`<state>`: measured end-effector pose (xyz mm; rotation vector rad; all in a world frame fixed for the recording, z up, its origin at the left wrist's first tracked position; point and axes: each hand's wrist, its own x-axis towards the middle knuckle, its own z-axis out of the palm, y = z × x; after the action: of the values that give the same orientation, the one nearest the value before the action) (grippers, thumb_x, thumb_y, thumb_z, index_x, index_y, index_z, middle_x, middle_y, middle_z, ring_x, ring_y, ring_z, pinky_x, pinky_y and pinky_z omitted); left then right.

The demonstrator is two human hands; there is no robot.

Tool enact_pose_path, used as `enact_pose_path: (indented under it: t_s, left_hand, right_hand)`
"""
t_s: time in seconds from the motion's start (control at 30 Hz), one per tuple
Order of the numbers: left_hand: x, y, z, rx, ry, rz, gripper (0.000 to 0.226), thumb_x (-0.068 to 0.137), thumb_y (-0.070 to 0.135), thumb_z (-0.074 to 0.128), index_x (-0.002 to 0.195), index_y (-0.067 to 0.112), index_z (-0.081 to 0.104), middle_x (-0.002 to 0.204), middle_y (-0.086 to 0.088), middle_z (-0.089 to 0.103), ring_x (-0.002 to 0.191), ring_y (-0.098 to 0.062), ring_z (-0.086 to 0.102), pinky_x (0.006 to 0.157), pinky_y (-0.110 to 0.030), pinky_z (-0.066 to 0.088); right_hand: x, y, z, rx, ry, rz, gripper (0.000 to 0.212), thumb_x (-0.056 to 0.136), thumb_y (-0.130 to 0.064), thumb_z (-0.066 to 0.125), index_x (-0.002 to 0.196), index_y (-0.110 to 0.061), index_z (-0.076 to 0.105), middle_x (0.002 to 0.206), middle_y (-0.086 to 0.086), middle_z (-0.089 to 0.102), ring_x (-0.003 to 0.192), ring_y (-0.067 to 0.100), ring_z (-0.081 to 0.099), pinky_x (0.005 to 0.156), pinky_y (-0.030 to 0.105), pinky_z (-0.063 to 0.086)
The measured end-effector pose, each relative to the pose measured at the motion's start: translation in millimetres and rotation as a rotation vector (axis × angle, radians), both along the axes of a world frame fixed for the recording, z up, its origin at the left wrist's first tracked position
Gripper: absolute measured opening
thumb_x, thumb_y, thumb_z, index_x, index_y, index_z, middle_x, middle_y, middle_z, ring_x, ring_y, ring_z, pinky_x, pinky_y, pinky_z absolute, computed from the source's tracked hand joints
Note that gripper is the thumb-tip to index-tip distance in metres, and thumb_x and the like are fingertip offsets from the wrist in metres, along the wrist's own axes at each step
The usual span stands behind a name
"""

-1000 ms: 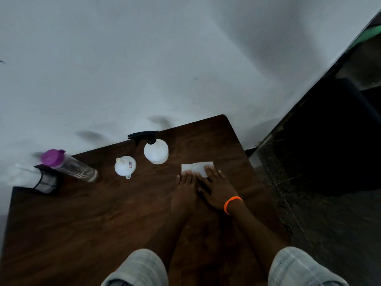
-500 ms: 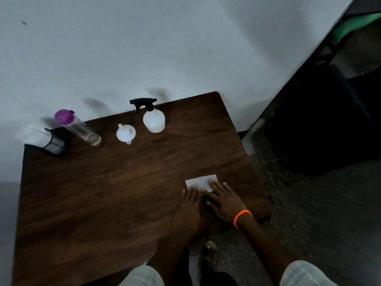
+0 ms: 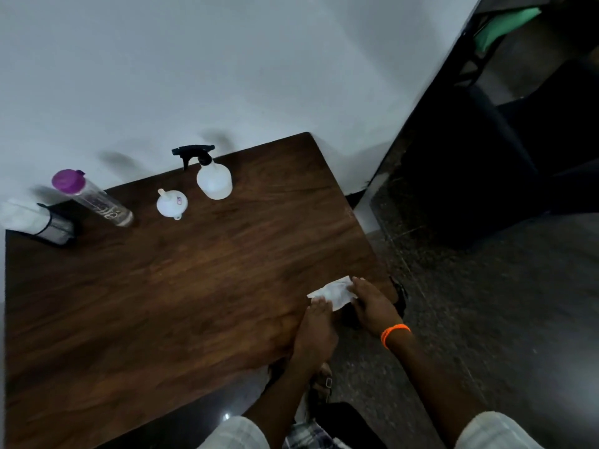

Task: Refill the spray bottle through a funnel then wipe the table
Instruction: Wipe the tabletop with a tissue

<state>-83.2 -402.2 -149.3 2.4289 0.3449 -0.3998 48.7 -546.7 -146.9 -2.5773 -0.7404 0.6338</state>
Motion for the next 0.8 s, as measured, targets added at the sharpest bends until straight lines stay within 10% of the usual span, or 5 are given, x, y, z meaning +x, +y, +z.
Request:
enact_pose_path:
  t_s: [0.13, 0.37, 0.8]
  left_hand:
    - [7, 2, 15, -0.28, -0.005, 0.492, 0.048, 0.089, 0.0, 0.056, 0.137, 0.004, 0.06, 0.136, -0.013, 0.064, 0.129, -0.026, 0.059, 0.11, -0.026, 0.04]
    - [31, 12, 17, -0.314, 0.158, 0.506, 0.04, 0.1, 0.01, 0.052, 0.14, 0.01, 0.06, 0.13, -0.008, 0.069, 0.119, -0.02, 0.064, 0.089, -0.013, 0.038]
    - [71, 36, -15, -0.713, 0.175, 0.542, 0.024, 0.098, 0.011, 0.057, 0.11, 0.01, 0.077, 0.101, -0.01, 0.074, 0.104, -0.028, 0.07, 0.09, -0.037, 0.055]
  right_hand:
    - [-10, 20, 5, 0.077, 0.066, -0.292, 0.03, 0.082, 0.002, 0.065, 0.111, 0.001, 0.074, 0.114, 0.024, 0.072, 0.11, 0.039, 0.067, 0.098, 0.019, 0.035]
    - [-18, 58, 8, -0.072, 0.16, -0.367, 0.036, 0.099, -0.017, 0.056, 0.132, -0.004, 0.062, 0.137, 0.02, 0.058, 0.128, 0.033, 0.055, 0.108, 0.031, 0.035]
    - [-14, 81, -19, 0.376, 0.635, -0.86, 0.034, 0.083, 0.016, 0.06, 0.11, 0.0, 0.074, 0.111, 0.02, 0.073, 0.087, 0.025, 0.07, 0.08, 0.035, 0.061]
